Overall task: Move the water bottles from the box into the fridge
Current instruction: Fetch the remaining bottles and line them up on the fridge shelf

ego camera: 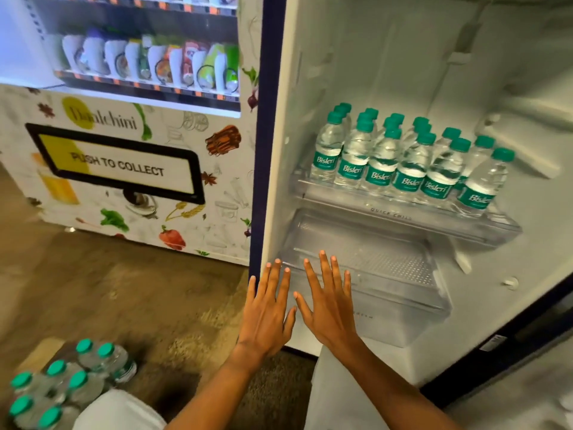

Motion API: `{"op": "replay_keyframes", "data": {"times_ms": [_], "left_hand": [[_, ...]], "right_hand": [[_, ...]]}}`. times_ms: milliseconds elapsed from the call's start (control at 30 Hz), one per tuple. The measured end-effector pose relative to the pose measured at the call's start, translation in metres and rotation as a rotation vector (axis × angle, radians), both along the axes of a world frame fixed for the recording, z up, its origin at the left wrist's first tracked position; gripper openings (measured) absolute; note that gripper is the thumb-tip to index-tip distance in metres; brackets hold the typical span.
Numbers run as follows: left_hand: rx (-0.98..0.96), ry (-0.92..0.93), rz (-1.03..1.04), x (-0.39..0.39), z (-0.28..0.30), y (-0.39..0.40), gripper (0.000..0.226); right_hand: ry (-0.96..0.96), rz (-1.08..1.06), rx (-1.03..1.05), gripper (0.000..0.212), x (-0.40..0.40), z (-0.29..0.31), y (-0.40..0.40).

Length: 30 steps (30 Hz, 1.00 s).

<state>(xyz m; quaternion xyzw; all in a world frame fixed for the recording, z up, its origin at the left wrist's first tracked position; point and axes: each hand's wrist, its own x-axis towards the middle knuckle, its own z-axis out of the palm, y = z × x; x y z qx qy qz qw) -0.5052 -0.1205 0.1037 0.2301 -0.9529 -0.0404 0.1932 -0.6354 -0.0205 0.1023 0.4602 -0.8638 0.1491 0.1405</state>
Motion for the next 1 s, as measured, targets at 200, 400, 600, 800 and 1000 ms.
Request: {"op": "replay_keyframes", "data": {"times_ms": [200, 400, 600, 800, 1000], "left_hand": [[0.073, -0.077, 0.048, 0.049, -0.036, -0.002, 0.069], [0.161, -0.23, 0.273, 0.108, -0.057, -0.014, 0.073], [0.249, -0.295, 0.455, 0.163, -0.075, -0.026, 0.077], [0.343, -0.383, 0.638, 0.208, -0.096, -0.04, 0.074], [0.444, -0.453, 0.843, 0.253, -0.112, -0.067, 0.07]], "right_hand": [[-0.084, 0.07, 0.111, 0.073, 0.037, -0.04, -0.018], [-0.167, 0.208, 0.138, 0.072, 0.083, -0.068, -0.044], [-0.23, 0.204, 0.096, 0.077, 0.128, -0.079, -0.072], [-0.278, 0.408, 0.218, 0.074, 0.195, -0.089, -0.108], [-0.352, 0.635, 0.353, 0.072, 0.247, -0.102, -0.139]]}}
